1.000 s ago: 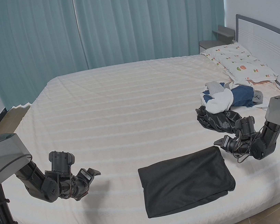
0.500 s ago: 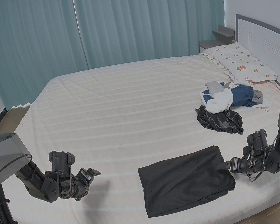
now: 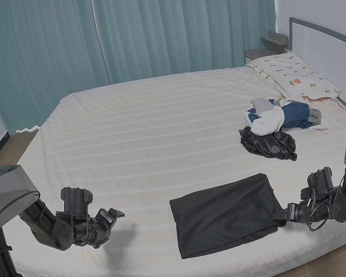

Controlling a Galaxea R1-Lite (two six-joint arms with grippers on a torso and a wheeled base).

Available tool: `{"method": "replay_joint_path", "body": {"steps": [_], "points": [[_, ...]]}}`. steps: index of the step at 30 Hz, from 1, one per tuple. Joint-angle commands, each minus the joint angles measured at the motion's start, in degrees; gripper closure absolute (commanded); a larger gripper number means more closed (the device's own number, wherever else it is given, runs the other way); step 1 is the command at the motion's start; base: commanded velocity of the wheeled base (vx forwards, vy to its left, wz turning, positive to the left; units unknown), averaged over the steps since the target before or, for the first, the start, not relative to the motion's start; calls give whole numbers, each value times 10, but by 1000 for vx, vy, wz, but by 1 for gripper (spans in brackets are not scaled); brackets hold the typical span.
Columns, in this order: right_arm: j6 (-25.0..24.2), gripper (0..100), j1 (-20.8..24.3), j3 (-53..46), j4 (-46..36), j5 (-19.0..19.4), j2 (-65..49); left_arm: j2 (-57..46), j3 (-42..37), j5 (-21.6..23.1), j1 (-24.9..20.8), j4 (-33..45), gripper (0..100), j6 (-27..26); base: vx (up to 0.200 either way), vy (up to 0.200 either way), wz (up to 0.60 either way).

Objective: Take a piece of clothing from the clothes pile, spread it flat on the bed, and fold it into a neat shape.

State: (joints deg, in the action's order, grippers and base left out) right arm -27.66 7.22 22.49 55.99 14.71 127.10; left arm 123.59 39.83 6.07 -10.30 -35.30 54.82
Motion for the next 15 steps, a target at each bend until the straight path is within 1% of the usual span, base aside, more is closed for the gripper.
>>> {"method": "replay_joint_path", "body": {"steps": [1, 9, 15], "points": [[1, 100, 1, 0, 0, -2, 9, 1, 1, 0, 0, 0, 0, 0, 0, 0, 0], [3, 100, 0, -27, 0, -7, -2, 1, 1, 0, 0, 0, 0, 0, 0, 0, 0], [25, 100, -8, -43, 0, -7, -14, 1, 1, 0, 0, 0, 0, 0, 0, 0, 0]]}}
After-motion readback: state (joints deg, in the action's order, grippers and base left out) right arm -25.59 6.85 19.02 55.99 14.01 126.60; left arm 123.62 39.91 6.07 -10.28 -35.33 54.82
